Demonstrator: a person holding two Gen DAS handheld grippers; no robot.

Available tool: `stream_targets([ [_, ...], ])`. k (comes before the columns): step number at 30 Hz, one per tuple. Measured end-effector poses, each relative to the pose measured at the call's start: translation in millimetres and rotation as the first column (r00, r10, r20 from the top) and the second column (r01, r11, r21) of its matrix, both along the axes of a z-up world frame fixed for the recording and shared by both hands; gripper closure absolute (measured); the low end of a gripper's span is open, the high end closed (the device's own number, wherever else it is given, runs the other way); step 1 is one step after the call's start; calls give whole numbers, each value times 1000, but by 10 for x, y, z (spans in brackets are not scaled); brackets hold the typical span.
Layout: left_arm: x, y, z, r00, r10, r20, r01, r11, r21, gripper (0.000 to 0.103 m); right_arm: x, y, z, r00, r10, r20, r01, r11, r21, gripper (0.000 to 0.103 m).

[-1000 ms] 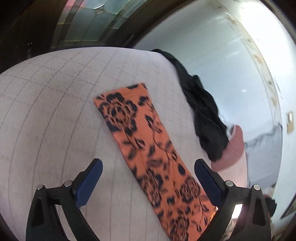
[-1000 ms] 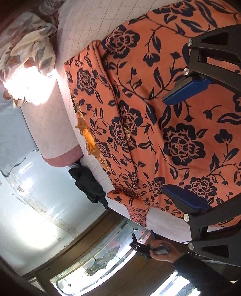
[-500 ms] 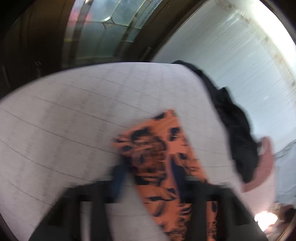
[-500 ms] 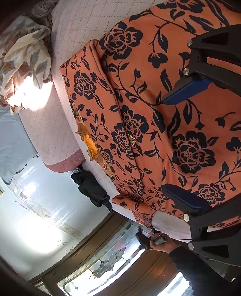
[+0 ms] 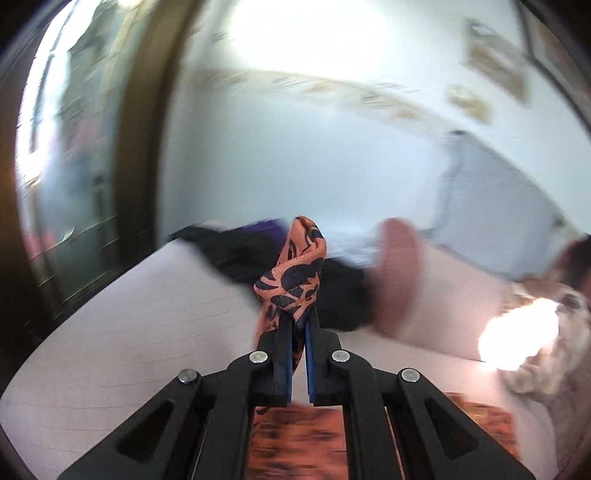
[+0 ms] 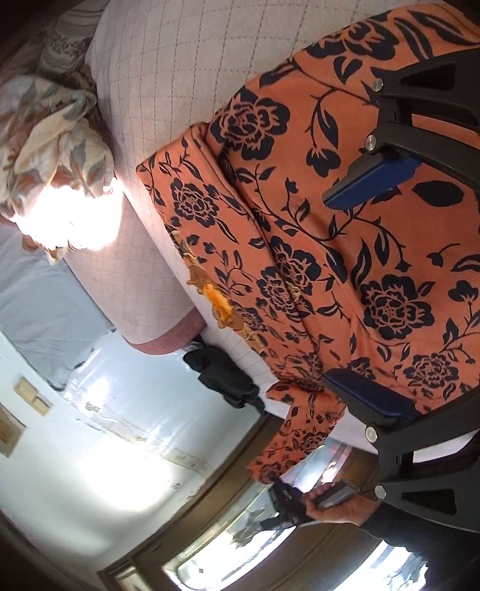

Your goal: Fold small clothes

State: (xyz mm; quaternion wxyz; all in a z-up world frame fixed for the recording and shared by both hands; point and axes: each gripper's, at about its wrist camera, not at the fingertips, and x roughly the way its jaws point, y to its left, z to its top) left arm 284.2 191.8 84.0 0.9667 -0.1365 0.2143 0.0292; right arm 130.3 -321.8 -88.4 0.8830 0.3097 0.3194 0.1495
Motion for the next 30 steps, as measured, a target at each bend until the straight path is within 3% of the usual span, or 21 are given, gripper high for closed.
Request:
stream_targets([
  [4,-103,-1183,333,967,-250,54,250,968,-2,98,-103,-137,75,999,-24,26,24,1000,16,13],
  [8,-60,-2190,182,903,-429,-10,428,903,-41,96,-157,-267,82,998,-50,24,49,998,49,13],
  [10,-69,-2586,-86,863,-496,-96,493,868,-51,63,-164,-313,64,998,-56,16,55,997,59,13],
  [11,-18,-2723,-279,828,-535,-168,531,844,-69,30,-166,-337,49,998,-61,9,61,996,66,13],
  [12,-21,-2746,-484,813,-540,-220,536,840,-82,26,-158,-353,35,998,-59,1,59,995,76,13],
  [16,-74,-2317,-952,812,-489,-319,463,872,-157,26,-175,-392,13,998,-63,-9,64,993,95,12],
  [18,-179,-1932,-1065,837,-435,-332,396,900,-182,26,-182,-383,30,998,-66,-3,66,994,92,12],
  [21,-302,-1373,-1190,879,-330,-344,301,944,-136,26,-166,-348,50,998,-63,-3,63,994,84,12],
  [23,-401,-1009,-1290,895,-266,-358,241,964,-116,26,-146,-328,86,998,-66,-2,66,996,68,12],
  [25,-468,-725,-1430,909,-202,-364,177,979,-102,26,-78,-351,143,997,-74,-12,74,994,77,12],
  [27,-443,-575,-1579,915,-161,-371,130,986,-108,26,85,-357,225,996,-88,-24,89,996,30,12],
  [30,-443,-438,-1802,910,-139,-390,90,986,-142,26,639,-361,330,996,-67,-58,65,997,-40,11],
])
